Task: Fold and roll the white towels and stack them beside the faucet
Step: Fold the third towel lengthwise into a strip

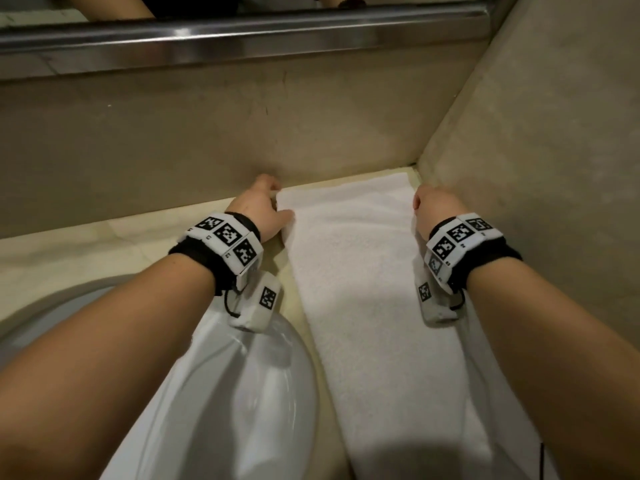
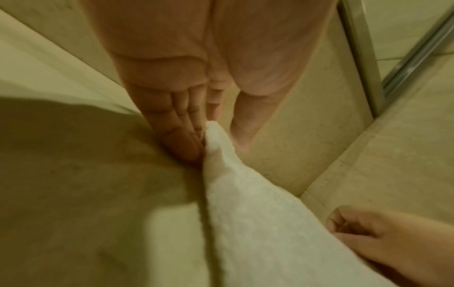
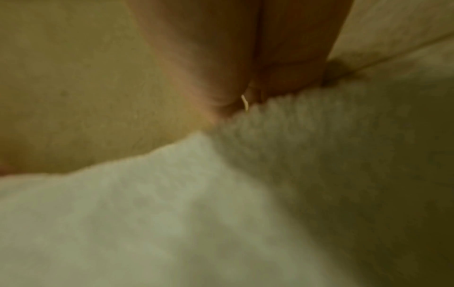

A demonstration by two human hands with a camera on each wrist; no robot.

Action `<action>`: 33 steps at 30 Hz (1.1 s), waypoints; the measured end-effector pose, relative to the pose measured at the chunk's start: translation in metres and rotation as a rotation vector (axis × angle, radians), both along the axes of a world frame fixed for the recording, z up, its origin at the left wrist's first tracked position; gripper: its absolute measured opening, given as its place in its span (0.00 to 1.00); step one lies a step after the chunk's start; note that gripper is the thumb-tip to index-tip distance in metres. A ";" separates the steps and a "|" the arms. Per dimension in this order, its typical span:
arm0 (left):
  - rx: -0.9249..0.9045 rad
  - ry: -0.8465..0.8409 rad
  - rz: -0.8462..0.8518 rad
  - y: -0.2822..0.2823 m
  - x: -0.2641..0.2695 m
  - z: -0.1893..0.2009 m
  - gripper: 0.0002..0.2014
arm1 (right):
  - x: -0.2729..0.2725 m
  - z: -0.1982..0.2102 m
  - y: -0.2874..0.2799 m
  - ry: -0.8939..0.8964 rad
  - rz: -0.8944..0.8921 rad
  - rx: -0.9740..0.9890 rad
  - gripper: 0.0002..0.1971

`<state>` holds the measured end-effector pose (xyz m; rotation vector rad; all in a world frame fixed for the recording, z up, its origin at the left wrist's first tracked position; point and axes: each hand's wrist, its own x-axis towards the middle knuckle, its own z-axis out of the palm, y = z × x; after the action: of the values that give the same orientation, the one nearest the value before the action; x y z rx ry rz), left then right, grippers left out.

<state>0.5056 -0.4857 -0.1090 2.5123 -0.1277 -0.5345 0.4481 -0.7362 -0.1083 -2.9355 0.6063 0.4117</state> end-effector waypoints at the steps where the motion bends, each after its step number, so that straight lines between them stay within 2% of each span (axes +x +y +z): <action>1: -0.026 0.017 0.018 -0.001 -0.003 0.000 0.28 | -0.001 0.000 0.001 0.000 -0.024 0.038 0.12; 4: -0.056 0.096 0.069 -0.004 -0.016 -0.003 0.34 | -0.016 0.002 -0.004 -0.017 -0.111 0.187 0.16; 7: -0.071 0.143 0.117 -0.006 -0.024 -0.007 0.30 | -0.031 0.000 -0.005 0.030 -0.087 0.108 0.13; 9: -0.117 0.153 0.164 -0.007 -0.025 -0.005 0.26 | -0.036 -0.001 -0.003 0.000 -0.084 0.081 0.12; 12: -0.258 0.228 0.237 -0.006 -0.032 -0.003 0.12 | -0.045 0.006 0.002 -0.147 -0.240 0.297 0.14; 14: -0.379 0.334 0.274 -0.006 -0.044 -0.001 0.12 | -0.062 0.011 0.000 -0.198 -0.372 0.429 0.17; 16: -0.432 0.428 0.262 -0.007 -0.058 0.000 0.12 | -0.086 0.014 -0.003 -0.172 -0.455 0.553 0.18; 19: -0.522 0.560 0.239 -0.010 -0.085 -0.001 0.05 | -0.125 0.015 -0.007 -0.130 -0.434 0.719 0.19; 23: -0.634 0.736 0.300 -0.013 -0.120 -0.006 0.02 | -0.157 0.013 -0.009 -0.185 -0.497 0.879 0.10; 25: -0.619 0.706 0.301 -0.015 -0.133 -0.009 0.02 | -0.165 0.009 -0.010 -0.176 -0.457 0.827 0.11; 27: -0.571 0.624 0.297 -0.015 -0.140 -0.009 0.01 | -0.167 0.007 -0.011 -0.144 -0.379 0.638 0.15; 30: -0.555 0.556 0.321 -0.009 -0.139 -0.006 0.05 | -0.162 0.009 -0.008 -0.081 -0.360 0.370 0.19; 32: -0.558 0.531 0.353 -0.003 -0.137 -0.004 0.09 | -0.164 0.009 -0.002 -0.025 -0.331 0.306 0.22; 33: -0.556 0.515 0.369 0.000 -0.135 -0.004 0.11 | -0.165 0.008 0.001 -0.062 -0.327 0.345 0.20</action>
<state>0.3707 -0.4858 -0.1126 1.7422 0.3323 -0.8336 0.2829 -0.7349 -0.1001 -2.4580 0.8888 0.3464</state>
